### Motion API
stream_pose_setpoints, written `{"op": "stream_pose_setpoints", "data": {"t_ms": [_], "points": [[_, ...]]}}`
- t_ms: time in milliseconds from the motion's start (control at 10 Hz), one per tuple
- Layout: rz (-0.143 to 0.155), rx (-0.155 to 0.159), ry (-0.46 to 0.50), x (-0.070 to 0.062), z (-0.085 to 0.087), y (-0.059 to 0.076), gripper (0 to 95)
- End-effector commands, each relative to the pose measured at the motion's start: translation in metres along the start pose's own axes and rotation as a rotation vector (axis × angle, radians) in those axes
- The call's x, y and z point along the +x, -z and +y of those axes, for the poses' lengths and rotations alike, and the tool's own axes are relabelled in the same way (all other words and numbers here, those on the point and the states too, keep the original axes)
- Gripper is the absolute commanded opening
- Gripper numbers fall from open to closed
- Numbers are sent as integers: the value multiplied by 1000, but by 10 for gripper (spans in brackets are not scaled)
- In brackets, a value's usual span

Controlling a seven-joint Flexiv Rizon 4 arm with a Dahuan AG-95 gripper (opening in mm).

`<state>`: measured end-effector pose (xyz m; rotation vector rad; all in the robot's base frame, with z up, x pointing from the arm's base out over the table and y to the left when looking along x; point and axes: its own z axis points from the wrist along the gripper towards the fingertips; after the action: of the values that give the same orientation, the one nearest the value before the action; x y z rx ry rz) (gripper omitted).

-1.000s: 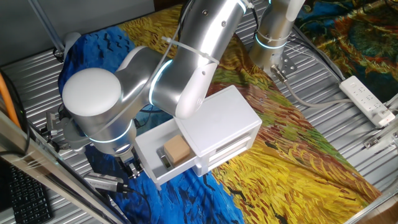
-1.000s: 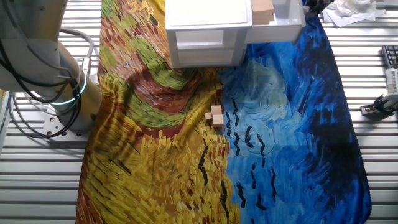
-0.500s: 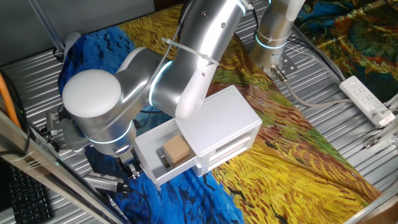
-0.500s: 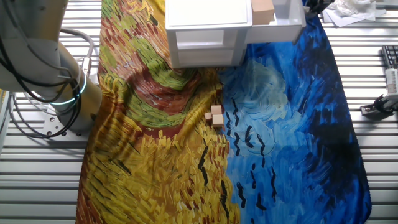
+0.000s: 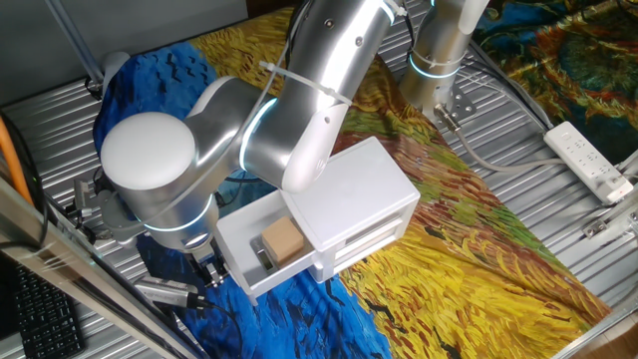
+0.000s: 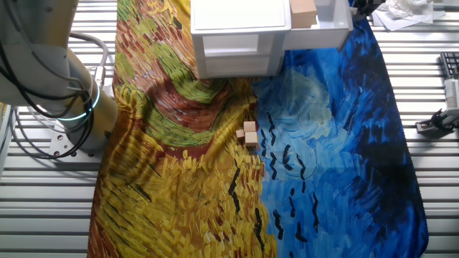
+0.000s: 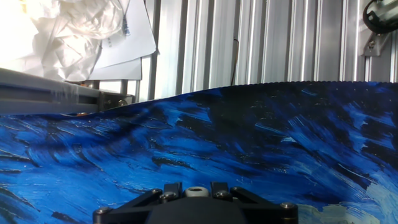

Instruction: Take something out of a drawer

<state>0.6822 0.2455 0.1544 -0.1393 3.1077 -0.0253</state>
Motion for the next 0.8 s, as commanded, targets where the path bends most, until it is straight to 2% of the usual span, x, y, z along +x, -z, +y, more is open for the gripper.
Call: {"op": "stream_pose_setpoints", "data": {"t_ms": [100, 200, 300, 600, 700, 800], "points": [[-1, 3, 0, 1, 0, 0, 0], [-2, 4, 2, 1, 0, 0, 0], [-7, 7, 5, 1, 0, 0, 190], [-11, 8, 8, 1, 0, 0, 190], [-14, 8, 9, 0, 0, 0, 380], [-16, 8, 9, 0, 0, 0, 380]]}}
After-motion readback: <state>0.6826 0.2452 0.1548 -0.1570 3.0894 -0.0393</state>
